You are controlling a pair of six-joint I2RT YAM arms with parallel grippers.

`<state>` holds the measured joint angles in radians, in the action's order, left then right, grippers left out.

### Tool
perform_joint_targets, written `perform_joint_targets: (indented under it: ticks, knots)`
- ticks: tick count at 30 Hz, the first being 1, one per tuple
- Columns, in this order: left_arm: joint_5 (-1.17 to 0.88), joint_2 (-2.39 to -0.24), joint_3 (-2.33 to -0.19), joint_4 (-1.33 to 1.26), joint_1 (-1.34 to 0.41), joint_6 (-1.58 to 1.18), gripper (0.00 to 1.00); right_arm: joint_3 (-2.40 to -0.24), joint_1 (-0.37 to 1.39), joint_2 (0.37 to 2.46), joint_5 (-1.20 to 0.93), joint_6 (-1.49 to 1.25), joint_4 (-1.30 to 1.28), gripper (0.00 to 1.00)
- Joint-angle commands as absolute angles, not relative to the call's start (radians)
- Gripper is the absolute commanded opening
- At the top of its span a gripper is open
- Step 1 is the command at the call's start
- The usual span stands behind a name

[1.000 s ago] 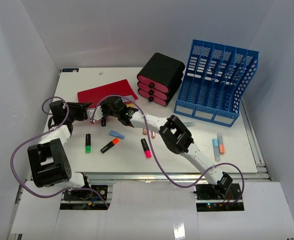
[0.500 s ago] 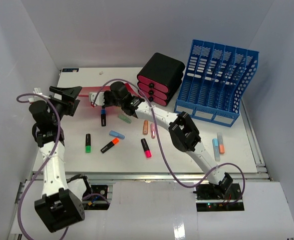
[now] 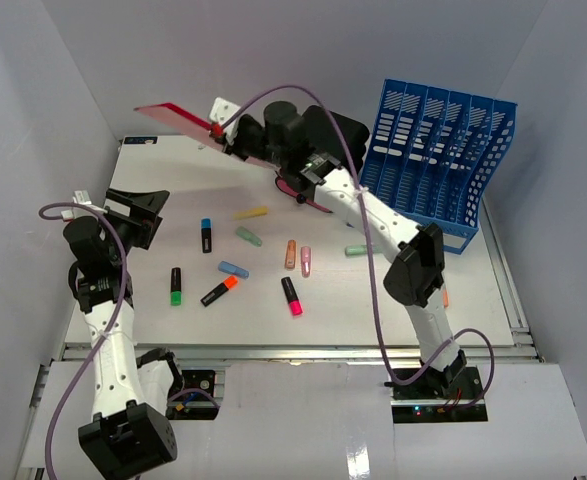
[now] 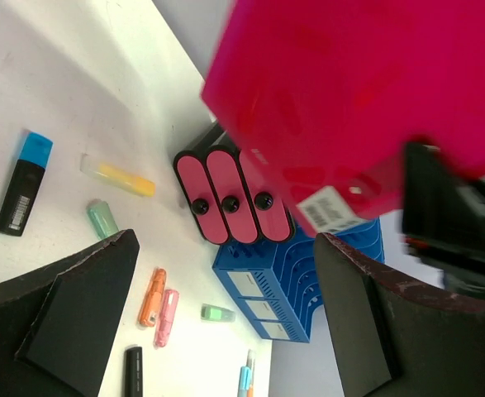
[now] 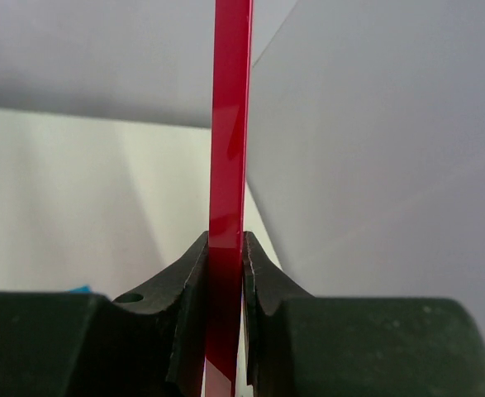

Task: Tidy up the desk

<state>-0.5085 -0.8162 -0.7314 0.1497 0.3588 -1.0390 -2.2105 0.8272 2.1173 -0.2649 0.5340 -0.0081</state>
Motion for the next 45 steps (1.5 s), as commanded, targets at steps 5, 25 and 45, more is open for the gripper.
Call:
perform_joint_targets:
  ticks: [5, 25, 45]
  knots:
    - [-0.679, -0.849, -0.702, 0.028, 0.358, -1.028, 0.98, -2.203, 0.686, 1.850, -0.349, 0.360, 0.006, 0.08]
    - [-0.820, -1.038, -0.686, -0.114, 0.057, -0.784, 0.98, -1.795, 0.131, 1.257, -0.456, 0.188, -0.036, 0.08]
    - [-0.851, -1.025, -0.638, -0.018, 0.058, -0.595, 0.98, -1.578, 0.068, 1.203, -0.093, 0.140, 0.157, 0.08]
